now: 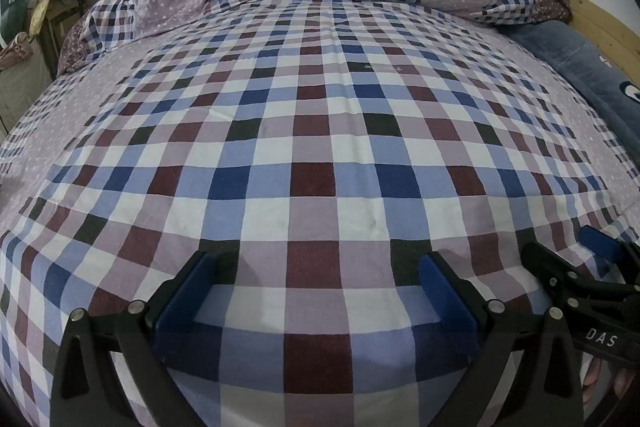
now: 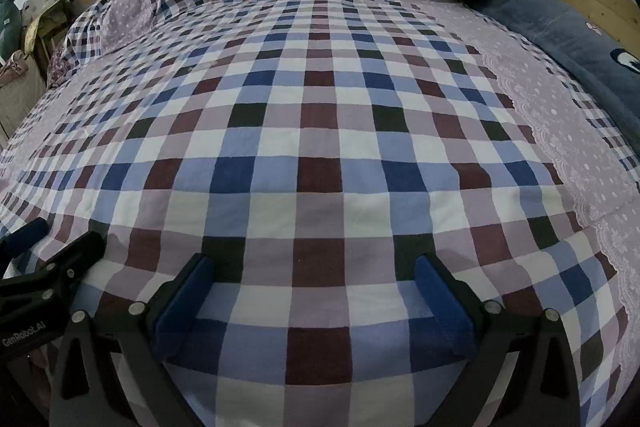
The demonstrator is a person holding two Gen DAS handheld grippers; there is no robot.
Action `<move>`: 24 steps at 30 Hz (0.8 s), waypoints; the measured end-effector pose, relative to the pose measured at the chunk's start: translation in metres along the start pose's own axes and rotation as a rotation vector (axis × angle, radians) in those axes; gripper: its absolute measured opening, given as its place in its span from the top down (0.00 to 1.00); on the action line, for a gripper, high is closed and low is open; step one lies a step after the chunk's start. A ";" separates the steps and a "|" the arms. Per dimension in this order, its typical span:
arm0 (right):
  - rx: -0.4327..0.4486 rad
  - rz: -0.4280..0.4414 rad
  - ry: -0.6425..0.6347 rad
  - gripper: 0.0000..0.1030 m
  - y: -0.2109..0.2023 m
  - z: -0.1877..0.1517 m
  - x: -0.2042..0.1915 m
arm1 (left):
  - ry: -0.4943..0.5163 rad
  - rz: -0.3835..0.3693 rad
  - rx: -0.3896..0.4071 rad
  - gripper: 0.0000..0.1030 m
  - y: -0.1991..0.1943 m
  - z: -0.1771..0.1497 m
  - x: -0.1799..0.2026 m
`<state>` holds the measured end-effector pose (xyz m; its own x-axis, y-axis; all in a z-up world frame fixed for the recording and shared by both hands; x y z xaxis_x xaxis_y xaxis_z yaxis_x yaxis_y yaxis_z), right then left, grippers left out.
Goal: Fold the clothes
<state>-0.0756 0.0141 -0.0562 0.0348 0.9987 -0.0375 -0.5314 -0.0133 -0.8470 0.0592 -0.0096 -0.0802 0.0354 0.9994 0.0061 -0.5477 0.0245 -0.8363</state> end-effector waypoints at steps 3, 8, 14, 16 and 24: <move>0.000 0.000 0.000 0.00 0.000 0.001 0.000 | -0.004 -0.001 0.001 0.00 0.000 0.000 0.001; 0.001 0.000 0.000 0.00 0.001 0.000 0.000 | -0.007 -0.001 0.004 0.00 -0.001 0.000 0.001; 0.002 0.001 -0.001 0.00 0.001 -0.001 0.001 | -0.011 -0.002 0.007 0.00 -0.001 -0.001 0.000; 0.003 0.000 -0.002 0.00 0.001 -0.001 0.001 | -0.012 -0.001 0.008 0.00 -0.002 -0.002 0.000; 0.003 0.001 -0.002 0.00 0.001 -0.001 0.001 | -0.016 -0.002 0.009 0.00 -0.003 -0.002 0.000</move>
<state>-0.0753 0.0149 -0.0581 0.0328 0.9988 -0.0373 -0.5341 -0.0140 -0.8453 0.0625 -0.0097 -0.0789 0.0236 0.9996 0.0166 -0.5553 0.0269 -0.8312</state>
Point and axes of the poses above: each gripper's, at about its wrist camera, not at the fingertips, and y roughly the way its jaws point, x to its right, z to its top, the point moved 4 cm from there along y, roughly the way its jaws point, and after that the axes turned 5 degrees about -x, right-handed, at the moved point
